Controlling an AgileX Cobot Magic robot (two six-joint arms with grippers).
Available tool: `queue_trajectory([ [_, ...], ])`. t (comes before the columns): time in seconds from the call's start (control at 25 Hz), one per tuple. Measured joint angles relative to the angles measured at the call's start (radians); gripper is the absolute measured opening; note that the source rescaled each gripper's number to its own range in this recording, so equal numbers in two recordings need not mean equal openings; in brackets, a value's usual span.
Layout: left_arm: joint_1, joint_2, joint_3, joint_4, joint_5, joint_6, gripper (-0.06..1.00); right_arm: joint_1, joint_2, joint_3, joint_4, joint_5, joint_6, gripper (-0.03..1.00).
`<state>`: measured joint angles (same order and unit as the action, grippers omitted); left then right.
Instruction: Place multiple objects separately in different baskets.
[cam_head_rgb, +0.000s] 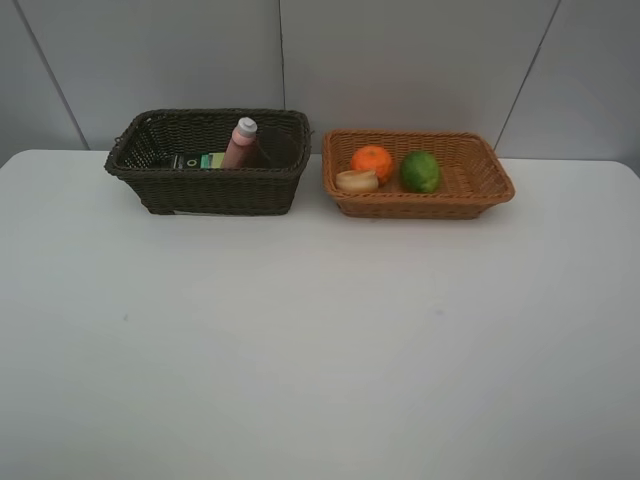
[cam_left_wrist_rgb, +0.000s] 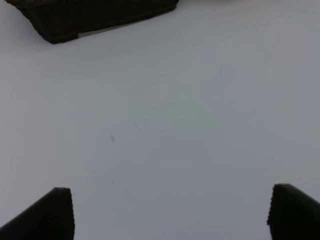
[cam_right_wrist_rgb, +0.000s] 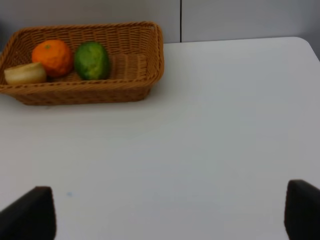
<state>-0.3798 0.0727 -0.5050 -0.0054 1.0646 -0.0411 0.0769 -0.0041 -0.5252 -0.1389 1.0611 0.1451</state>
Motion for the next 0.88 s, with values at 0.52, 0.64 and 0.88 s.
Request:
queue_trajectory([
  [0.52, 0.247, -0.078, 0.000, 0.005, -0.002, 0.001, 1.00, 0.000, 0.000, 0.000, 0.000, 0.000, 0.000, 1.00],
  [0.64, 0.249, -0.078, 0.000, 0.005, -0.002, 0.002, 1.00, 0.000, 0.000, 0.000, 0.000, 0.000, 0.000, 1.00],
  [0.88, 0.249, -0.078, 0.000, 0.005, -0.002, 0.020, 1.00, 0.000, 0.000, 0.000, 0.000, 0.000, 0.000, 1.00],
])
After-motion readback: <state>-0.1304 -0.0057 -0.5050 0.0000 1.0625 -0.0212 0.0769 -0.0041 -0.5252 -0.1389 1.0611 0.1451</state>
